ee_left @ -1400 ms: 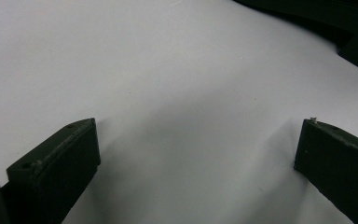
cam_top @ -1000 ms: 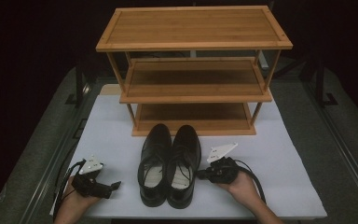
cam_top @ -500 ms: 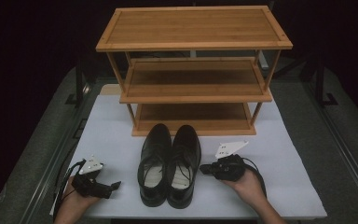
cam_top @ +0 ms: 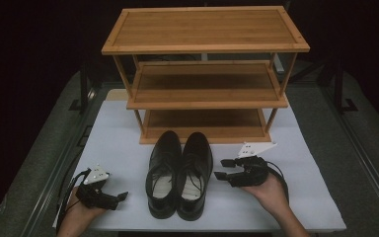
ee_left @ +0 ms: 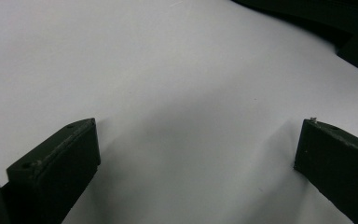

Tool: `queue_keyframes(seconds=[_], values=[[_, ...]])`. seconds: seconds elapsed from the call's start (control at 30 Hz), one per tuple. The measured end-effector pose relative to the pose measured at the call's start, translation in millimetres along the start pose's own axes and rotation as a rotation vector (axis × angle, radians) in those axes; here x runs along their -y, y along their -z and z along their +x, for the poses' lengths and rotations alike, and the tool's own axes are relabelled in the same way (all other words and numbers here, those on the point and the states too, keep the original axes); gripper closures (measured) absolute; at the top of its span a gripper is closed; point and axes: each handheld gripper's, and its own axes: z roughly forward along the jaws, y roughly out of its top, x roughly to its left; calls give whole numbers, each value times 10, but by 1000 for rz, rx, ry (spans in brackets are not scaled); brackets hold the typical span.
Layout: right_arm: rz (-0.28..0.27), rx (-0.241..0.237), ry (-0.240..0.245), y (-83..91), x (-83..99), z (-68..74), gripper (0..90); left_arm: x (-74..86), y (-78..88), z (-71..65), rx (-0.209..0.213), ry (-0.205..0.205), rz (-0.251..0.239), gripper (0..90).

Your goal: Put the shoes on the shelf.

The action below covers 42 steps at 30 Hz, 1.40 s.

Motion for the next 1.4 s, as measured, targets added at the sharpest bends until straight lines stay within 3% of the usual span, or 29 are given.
queue_keyframes(seconds=[0.13, 0.3, 0.37, 0.63, 0.83, 1.13, 1.3, 1.4], values=[[-22, 21, 9, 39, -114, 74, 425, -1, -2, 0, 0, 1, -2, 0], [-47, -4, -10, 16, -236, 111, 417, -1, -2, 0, 0, 1, -1, 0], [-43, -18, -6, -65, -342, 140, 417, 0, -3, -1, -1, 2, -3, 0], [-12, -34, 8, -287, -469, 198, 439, 0, -2, 0, -1, 0, -2, 0], [24, -32, 8, -406, -446, 213, 471, -3, -2, -2, -1, 2, -4, 0], [34, -37, 15, -451, -382, 220, 556, -52, 33, -9, 19, 19, -5, 0], [56, -16, 27, -466, -382, 262, 572, -176, 123, -56, 30, 17, -53, 0], [57, -11, 32, -473, -364, 273, 594, -256, 172, -92, 41, 6, -75, 56]])
